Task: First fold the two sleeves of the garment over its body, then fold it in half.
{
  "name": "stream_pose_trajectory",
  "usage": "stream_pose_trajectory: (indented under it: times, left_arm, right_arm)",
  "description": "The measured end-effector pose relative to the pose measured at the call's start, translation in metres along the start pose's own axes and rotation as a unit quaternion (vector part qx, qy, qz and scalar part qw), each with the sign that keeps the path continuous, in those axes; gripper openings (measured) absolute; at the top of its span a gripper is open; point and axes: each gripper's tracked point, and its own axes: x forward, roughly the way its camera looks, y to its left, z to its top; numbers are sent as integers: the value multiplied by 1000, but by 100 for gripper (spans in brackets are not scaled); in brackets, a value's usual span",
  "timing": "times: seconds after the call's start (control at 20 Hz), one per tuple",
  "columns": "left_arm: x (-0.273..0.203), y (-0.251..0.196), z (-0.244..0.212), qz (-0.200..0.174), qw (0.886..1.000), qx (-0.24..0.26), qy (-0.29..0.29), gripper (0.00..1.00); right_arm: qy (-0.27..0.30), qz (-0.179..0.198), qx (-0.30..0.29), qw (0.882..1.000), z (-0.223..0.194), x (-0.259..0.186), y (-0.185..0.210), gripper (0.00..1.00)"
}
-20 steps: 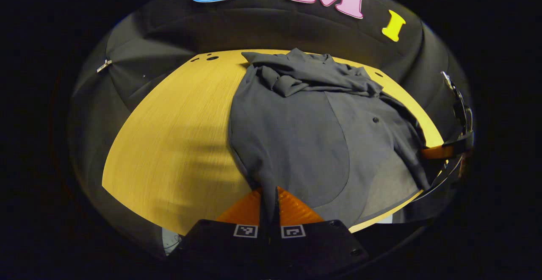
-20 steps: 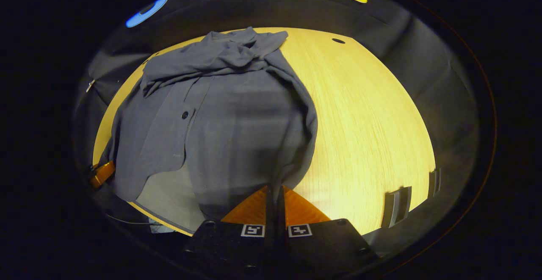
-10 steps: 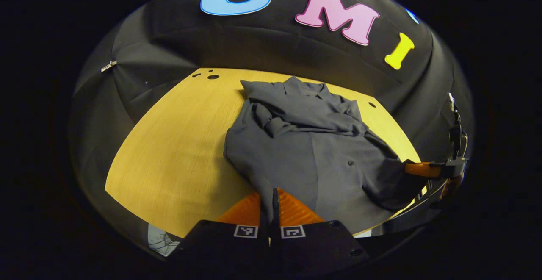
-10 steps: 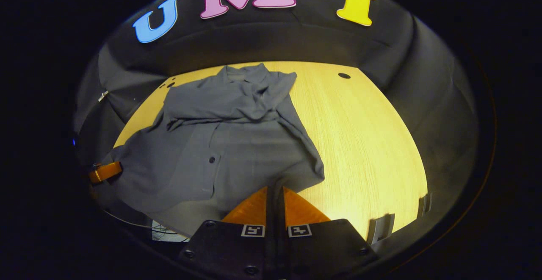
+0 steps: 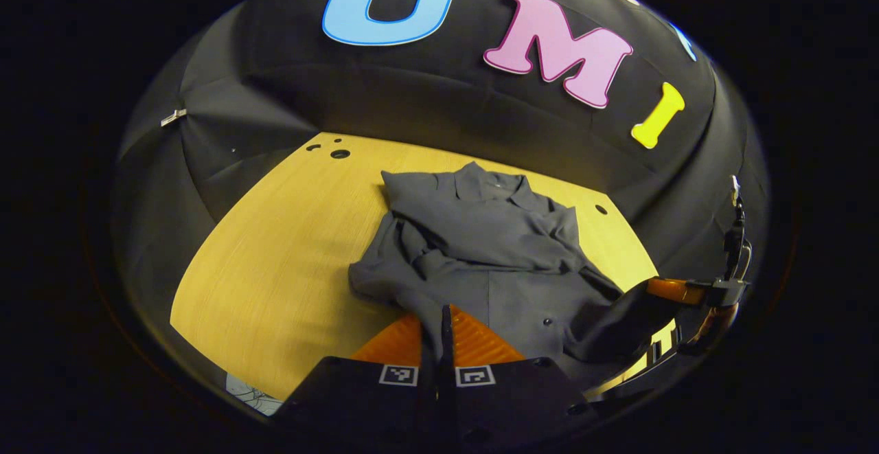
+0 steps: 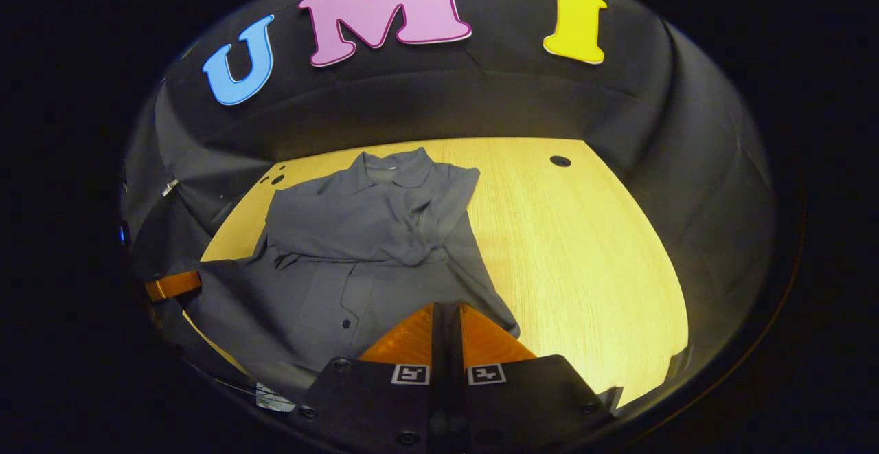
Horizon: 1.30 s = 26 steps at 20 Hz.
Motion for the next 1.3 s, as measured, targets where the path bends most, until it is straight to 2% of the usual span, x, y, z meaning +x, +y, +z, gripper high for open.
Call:
stream_pose_trajectory:
  times: [0.35,0.4,0.45,0.5,0.7,1.0,1.3]
  left_arm:
    - [15,-1,52,3,999,-14,-36,6]
    - [19,0,60,4,999,-15,-41,2]
    - [22,0,66,4,999,-15,-46,5]
    - [26,1,75,5,999,-14,-52,2]
    - [46,-1,109,4,997,-8,-73,5]
    - [89,-7,155,-3,995,29,-93,5]
    - [145,1,187,3,994,33,-103,5]
  right_arm:
    - [-54,10,-3,998,62,18,3,5]
    - [-61,11,-3,998,70,22,3,5]
    - [-67,11,-3,998,78,27,3,5]
    - [-74,11,-2,997,86,32,2,5]
    - [-96,15,-3,995,117,54,6,5]
    - [-115,17,-4,993,156,90,7,5]
    - [-125,10,-5,992,182,133,0,5]
